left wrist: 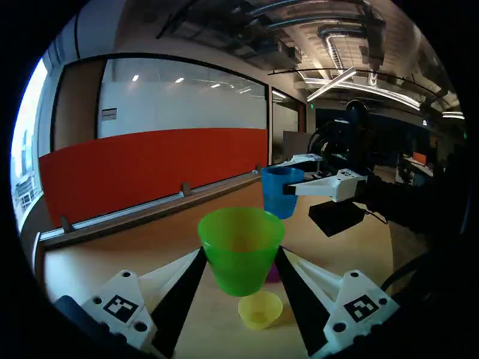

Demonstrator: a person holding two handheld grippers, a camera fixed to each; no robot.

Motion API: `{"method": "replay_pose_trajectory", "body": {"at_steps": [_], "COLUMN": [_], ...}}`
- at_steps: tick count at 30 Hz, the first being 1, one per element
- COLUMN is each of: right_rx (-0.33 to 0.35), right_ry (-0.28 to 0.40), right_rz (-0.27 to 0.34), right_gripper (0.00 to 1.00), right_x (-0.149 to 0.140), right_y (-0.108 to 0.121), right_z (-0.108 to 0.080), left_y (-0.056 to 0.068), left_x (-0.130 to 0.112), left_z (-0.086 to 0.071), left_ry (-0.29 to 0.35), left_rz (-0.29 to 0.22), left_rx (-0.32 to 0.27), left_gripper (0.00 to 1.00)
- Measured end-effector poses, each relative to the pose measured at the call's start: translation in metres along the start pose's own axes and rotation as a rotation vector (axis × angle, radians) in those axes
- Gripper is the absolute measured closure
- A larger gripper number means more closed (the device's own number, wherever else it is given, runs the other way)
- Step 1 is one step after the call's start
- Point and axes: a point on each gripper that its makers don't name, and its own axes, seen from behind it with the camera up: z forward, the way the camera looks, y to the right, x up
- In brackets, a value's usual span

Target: Pour water

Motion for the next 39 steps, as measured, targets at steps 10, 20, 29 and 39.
{"method": "replay_pose_trajectory", "body": {"at_steps": [10,20,29,39], "right_rx": [0.01,0.017,0.023,0.032], "right_ry": [-0.006,-0.009,-0.009,-0.018], "right_rz": [-0.015,-0.033,-0.043,-0.064], "right_gripper": [0.07,0.07,0.07,0.07], "right_x": [0.004,0.011,0.017,0.022], "right_y": [-0.004,-0.008,-0.012,-0.014], "right_z": [0.001,0.002,0.003,0.003], "left_y": [0.001,0.001,0.003,0.005], "left_x": [-0.003,-0.001,-0.003,-0.004], "left_z": [-0.001,-0.002,-0.002,-0.002], "left_ry": [0.021,0.071,0.091,0.102], "left_rz": [0.0,-0.017,-0.021,-0.03], "left_rx": [-0.005,-0.007,-0.012,-0.018], "left_gripper": [0.18,0.19,0.19,0.19]}}
